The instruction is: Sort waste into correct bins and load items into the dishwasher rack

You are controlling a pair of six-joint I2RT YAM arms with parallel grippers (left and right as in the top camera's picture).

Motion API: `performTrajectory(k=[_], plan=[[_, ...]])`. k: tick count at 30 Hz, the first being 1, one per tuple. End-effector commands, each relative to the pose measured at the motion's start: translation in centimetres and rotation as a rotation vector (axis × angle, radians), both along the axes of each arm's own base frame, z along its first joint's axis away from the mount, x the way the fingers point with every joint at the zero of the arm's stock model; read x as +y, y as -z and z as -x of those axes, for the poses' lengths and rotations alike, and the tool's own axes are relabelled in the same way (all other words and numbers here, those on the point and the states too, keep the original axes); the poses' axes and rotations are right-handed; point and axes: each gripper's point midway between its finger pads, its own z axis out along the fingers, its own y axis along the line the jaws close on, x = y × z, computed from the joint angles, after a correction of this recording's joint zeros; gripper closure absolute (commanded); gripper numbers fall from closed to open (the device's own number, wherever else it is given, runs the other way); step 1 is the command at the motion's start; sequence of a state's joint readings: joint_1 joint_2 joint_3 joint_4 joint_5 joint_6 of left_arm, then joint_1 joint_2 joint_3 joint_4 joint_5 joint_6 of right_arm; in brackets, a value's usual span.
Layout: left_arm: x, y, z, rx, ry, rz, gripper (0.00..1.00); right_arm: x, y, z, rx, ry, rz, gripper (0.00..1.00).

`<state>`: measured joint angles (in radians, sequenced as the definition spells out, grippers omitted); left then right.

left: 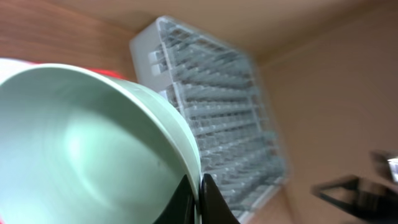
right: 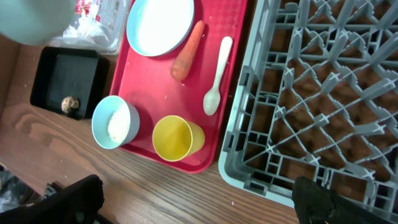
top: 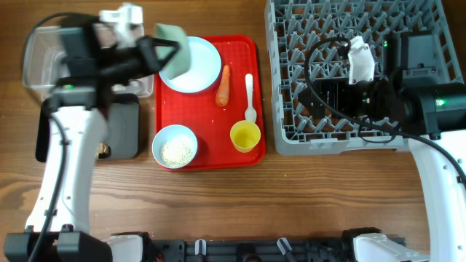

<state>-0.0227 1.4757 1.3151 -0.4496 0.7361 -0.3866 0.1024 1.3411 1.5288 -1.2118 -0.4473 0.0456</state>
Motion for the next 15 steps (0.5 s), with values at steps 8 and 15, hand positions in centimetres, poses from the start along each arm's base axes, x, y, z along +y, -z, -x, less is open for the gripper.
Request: performTrajectory(k=[8,15], plan=[[-2.8,16.6,1.7,0.285,-0.155,-0.745,0.96,0.1,-0.4,0.0,0.0,0.004,-0.006,0.0],[-3.9,21.7,3.4,0.44,-0.057,-0.755,0.96,0.1,-0.4,0.0,0.0,0.004,-0.005,0.0]])
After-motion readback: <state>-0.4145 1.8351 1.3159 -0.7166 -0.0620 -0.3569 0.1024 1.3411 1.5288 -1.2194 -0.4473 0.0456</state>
